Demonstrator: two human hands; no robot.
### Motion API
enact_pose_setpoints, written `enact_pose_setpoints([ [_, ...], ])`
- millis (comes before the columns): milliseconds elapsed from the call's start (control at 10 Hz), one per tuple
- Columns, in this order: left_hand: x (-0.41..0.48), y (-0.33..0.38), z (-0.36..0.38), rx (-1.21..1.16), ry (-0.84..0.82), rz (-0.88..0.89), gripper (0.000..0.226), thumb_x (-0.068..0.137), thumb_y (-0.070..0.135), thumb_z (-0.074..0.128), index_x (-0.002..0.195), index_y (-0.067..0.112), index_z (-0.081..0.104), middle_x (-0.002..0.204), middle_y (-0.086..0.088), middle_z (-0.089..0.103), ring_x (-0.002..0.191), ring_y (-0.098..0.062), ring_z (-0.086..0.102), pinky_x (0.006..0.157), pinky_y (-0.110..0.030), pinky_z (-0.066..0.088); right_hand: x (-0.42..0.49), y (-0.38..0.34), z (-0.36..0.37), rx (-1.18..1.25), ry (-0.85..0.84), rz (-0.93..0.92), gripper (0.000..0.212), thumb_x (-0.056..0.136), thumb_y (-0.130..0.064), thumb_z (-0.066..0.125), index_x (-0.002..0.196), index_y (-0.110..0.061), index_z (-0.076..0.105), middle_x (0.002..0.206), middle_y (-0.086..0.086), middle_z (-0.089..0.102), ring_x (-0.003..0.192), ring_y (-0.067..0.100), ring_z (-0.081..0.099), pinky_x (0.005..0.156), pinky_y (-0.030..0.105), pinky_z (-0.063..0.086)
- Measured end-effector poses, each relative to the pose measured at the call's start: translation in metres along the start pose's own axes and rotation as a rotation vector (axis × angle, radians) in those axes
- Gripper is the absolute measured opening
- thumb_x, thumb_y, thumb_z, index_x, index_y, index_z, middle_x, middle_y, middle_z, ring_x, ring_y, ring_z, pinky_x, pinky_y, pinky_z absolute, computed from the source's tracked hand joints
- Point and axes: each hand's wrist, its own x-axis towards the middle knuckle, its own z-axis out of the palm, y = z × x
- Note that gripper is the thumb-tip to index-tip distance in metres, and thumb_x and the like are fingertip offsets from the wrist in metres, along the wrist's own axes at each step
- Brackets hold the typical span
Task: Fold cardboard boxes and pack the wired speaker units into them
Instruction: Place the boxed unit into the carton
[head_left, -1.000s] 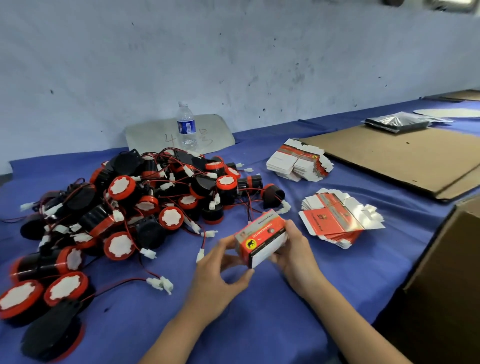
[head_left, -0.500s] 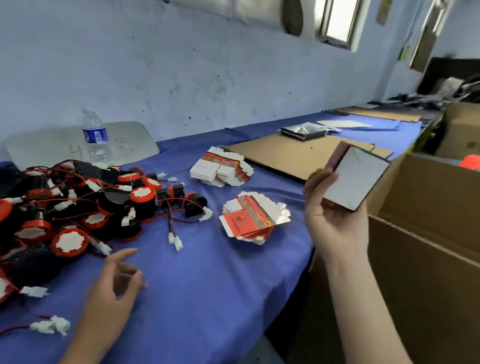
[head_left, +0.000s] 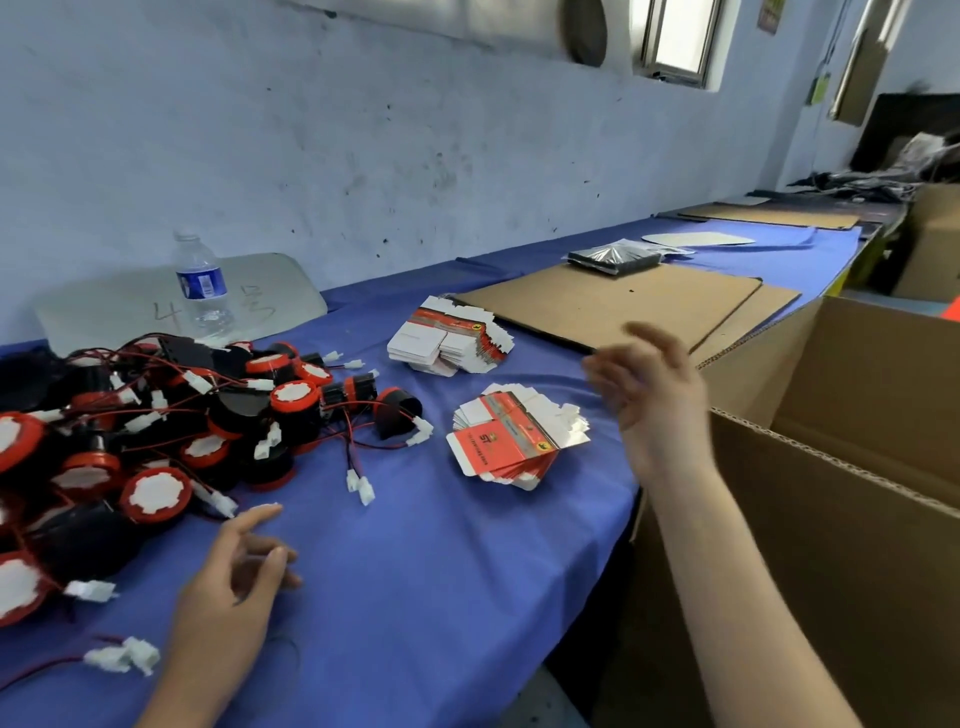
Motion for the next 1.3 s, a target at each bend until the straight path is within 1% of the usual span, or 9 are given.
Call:
enact_pose_setpoints([
  [100,-0.001,0.002,-0.001,0.008,-0.002,-0.002,0.034,0.095,0.004,0.054,0.111,0.034,0.058,0.084,-0.003,0.066,0.066,-0.009,0.066,0.066,-0.012,0.047,0.023,0.044,-0.001,-1.343,-0.545,-0.123,0.055,0.083,0.014,0.045,0.128,-0.016,0.055,0.138,0.006,0.052,0.132,0.025,0.044,0.1,0.035,0.043],
  [200,-0.001,0.002,0.0,0.012,-0.006,-0.007,0.035,0.094,0.004,0.054,0.108,0.036,0.059,0.082,-0.004,0.066,0.065,-0.008,0.066,0.065,-0.011,0.047,0.04,0.068,-0.011,-1.99,-0.929,-0.062,0.068,0.091,0.004,0.045,0.15,-0.026,0.028,0.159,-0.005,0.018,0.146,0.019,0.017,0.102,0.039,0.042],
  [300,-0.001,0.003,0.001,0.019,-0.013,0.004,0.034,0.094,0.003,0.053,0.109,0.033,0.059,0.078,0.0,0.066,0.065,-0.008,0.065,0.067,-0.017,0.049,0.052,0.074,-0.01,-2.15,-1.038,-0.124,0.063,0.093,-0.002,0.044,0.149,-0.026,0.029,0.147,0.001,0.041,0.126,0.028,0.048,0.087,0.037,0.048],
  [500,-0.001,0.004,-0.001,0.053,-0.029,0.031,0.035,0.095,0.003,0.053,0.106,0.036,0.058,0.08,0.009,0.067,0.066,-0.008,0.065,0.069,-0.026,0.051,0.075,0.055,0.011,-2.215,-1.304,0.037,0.053,0.097,-0.011,0.043,0.146,-0.029,0.037,0.125,0.01,0.054,0.107,0.029,0.053,0.078,0.033,0.041],
  [600,-0.001,0.003,-0.001,0.045,-0.026,0.026,0.035,0.095,0.002,0.053,0.105,0.035,0.059,0.078,0.003,0.067,0.065,-0.009,0.065,0.069,-0.027,0.051,0.082,0.038,0.03,-2.083,-1.182,-0.135,0.038,0.096,-0.013,0.042,0.129,-0.025,0.057,0.118,0.008,0.064,0.102,0.03,0.057,0.081,0.036,0.047],
  [700,-0.002,0.003,-0.002,0.048,-0.025,0.027,0.034,0.095,0.001,0.053,0.106,0.032,0.06,0.075,-0.003,0.067,0.064,-0.009,0.065,0.067,-0.023,0.052,0.092,0.02,0.044,-1.877,-0.663,-0.637,0.027,0.095,-0.015,0.042,0.115,-0.02,0.059,0.106,0.01,0.067,0.093,0.034,0.061,0.068,0.035,0.042],
  [800,-0.002,0.004,-0.002,0.052,-0.026,0.028,0.034,0.095,0.001,0.053,0.105,0.033,0.06,0.075,-0.003,0.067,0.065,-0.008,0.065,0.065,-0.019,0.052,0.102,0.011,0.053,-1.555,-0.434,-0.632,0.024,0.094,-0.008,0.042,0.107,-0.013,0.062,0.088,0.014,0.066,0.084,0.038,0.06,0.071,0.043,0.047],
  [1100,-0.003,0.006,-0.002,0.052,-0.037,0.034,0.033,0.094,0.0,0.054,0.103,0.03,0.061,0.074,-0.002,0.068,0.064,-0.008,0.065,0.066,-0.02,0.051,0.084,0.034,0.046,-1.595,-0.704,-0.081,0.051,0.073,-0.072,0.06,0.091,-0.025,0.069,0.081,-0.006,0.068,0.06,0.015,0.066,0.058,0.025,0.048],
  [1300,-0.002,0.003,-0.001,0.05,-0.045,0.021,0.032,0.094,-0.002,0.054,0.1,0.028,0.064,0.077,0.004,0.069,0.064,-0.008,0.065,0.064,-0.014,0.05,0.063,0.07,0.032,-1.833,-1.104,0.186,0.083,0.068,-0.062,0.075,0.139,-0.032,0.044,0.131,-0.006,0.052,0.122,0.02,0.048,0.094,0.031,0.04],
])
